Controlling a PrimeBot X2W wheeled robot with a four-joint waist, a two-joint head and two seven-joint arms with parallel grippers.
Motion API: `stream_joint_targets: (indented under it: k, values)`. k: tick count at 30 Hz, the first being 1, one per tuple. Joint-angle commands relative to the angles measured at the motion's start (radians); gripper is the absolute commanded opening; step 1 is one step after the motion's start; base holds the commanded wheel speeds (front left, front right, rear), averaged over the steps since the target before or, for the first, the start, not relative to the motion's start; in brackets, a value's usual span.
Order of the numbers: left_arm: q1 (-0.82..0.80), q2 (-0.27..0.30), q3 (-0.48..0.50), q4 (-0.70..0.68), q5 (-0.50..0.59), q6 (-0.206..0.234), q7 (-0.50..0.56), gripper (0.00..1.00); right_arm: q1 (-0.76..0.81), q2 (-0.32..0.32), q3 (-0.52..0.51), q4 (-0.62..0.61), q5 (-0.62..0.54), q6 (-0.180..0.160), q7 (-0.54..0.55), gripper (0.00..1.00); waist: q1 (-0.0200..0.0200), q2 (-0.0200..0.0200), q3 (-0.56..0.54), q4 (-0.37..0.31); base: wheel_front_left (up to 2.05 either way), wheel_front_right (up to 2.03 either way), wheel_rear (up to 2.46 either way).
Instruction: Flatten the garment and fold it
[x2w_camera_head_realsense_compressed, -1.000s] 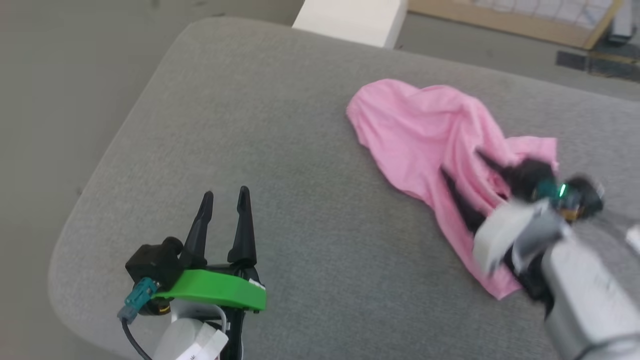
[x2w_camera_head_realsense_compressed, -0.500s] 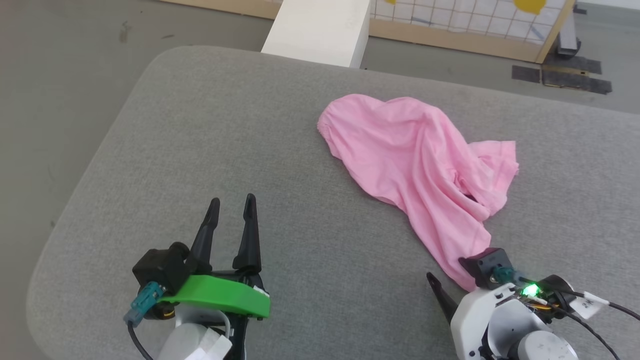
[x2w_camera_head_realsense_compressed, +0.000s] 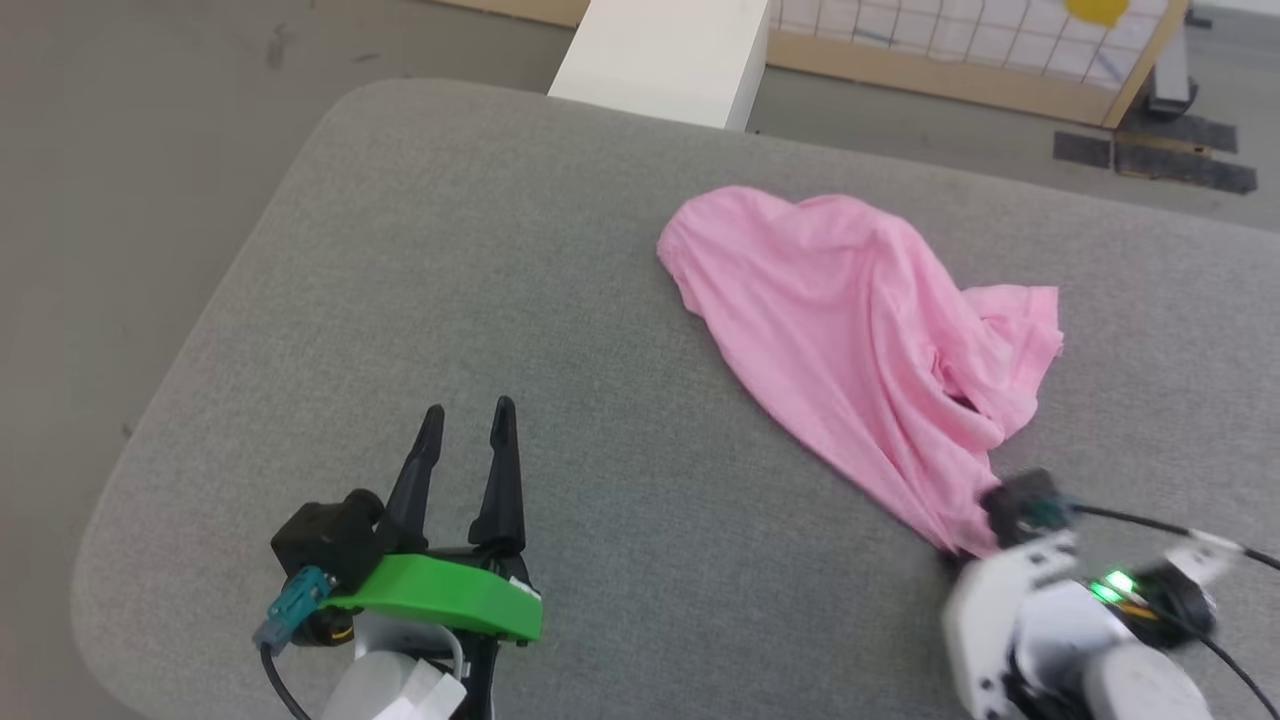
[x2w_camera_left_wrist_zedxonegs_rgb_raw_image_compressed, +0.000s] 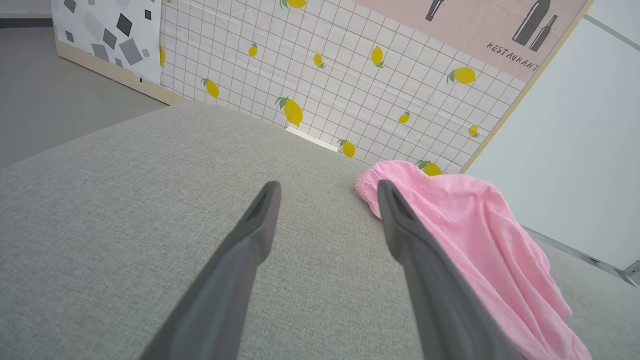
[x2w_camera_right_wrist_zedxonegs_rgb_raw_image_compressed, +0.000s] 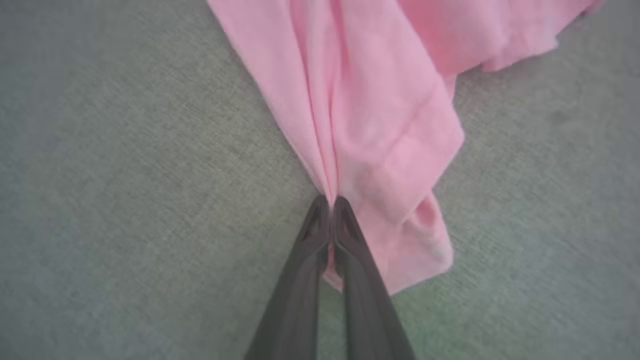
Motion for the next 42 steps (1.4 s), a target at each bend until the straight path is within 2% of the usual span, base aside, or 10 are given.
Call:
stream_joint_targets:
  k: [1, 10, 14, 15, 16, 17, 20, 29, 36, 42]
  values:
    - [0.011, -0.002, 0.002, 0.004, -0.002, -0.001, -0.005, 1.00, 0.056, -0.007, -0.039, -0.011, 0.004, -0.002, 0.019, 0.00, 0.0000, 0.0000, -0.019, -0.015, 0.00, 0.00, 0.00]
    - [0.017, -0.002, 0.002, 0.006, 0.001, -0.003, -0.005, 1.00, 0.240, 0.024, -0.429, -0.249, -0.044, -0.002, 0.085, 0.00, 0.0000, 0.0000, -0.042, -0.049, 0.00, 0.00, 0.00]
    - [0.015, -0.002, 0.006, 0.013, 0.004, -0.007, -0.005, 1.00, 0.258, 0.049, -0.538, -0.291, -0.072, -0.002, 0.095, 0.00, 0.0000, 0.0000, -0.043, -0.063, 0.00, 0.00, 0.00]
    - [0.014, -0.002, 0.007, 0.015, 0.005, -0.008, -0.005, 1.00, 0.256, 0.055, -0.550, -0.293, -0.077, -0.002, 0.089, 0.14, 0.0000, 0.0000, -0.042, -0.065, 0.00, 0.00, 0.00]
    - [0.013, -0.002, 0.005, 0.017, 0.006, -0.009, -0.005, 1.00, 0.253, 0.060, -0.556, -0.295, -0.081, -0.002, 0.076, 0.80, 0.0000, 0.0000, -0.042, -0.067, 0.00, 0.00, 0.00]
    - [0.012, -0.002, 0.004, 0.018, 0.006, -0.009, -0.005, 1.00, 0.248, 0.067, -0.560, -0.294, -0.076, -0.002, 0.057, 1.00, 0.0000, 0.0000, -0.043, -0.070, 0.00, 0.00, 0.00]
    - [0.011, -0.002, 0.004, 0.025, 0.009, -0.010, -0.005, 1.00, 0.221, 0.082, -0.536, -0.295, -0.045, -0.002, -0.046, 1.00, 0.0000, 0.0000, -0.050, -0.081, 0.00, 0.00, 0.00]
    - [-0.026, -0.002, -0.054, 0.084, -0.015, -0.014, -0.004, 1.00, 0.165, 0.092, -0.327, -0.268, 0.050, -0.002, -0.392, 1.00, 0.0000, 0.0000, -0.059, -0.136, 0.00, 0.00, 0.00]
    - [-0.214, -0.002, -0.183, 0.257, -0.100, -0.003, 0.117, 1.00, 0.130, 0.093, -0.245, -0.224, 0.058, -0.002, -0.445, 1.00, 0.0000, 0.0000, -0.028, -0.188, 0.00, 0.00, 0.00]
    - [-0.400, -0.002, -0.267, 0.459, -0.196, 0.050, 0.297, 1.00, 0.089, 0.093, -0.201, -0.213, 0.072, -0.002, -0.458, 1.00, 0.0000, 0.0000, 0.016, -0.250, 0.00, 0.00, 0.00]
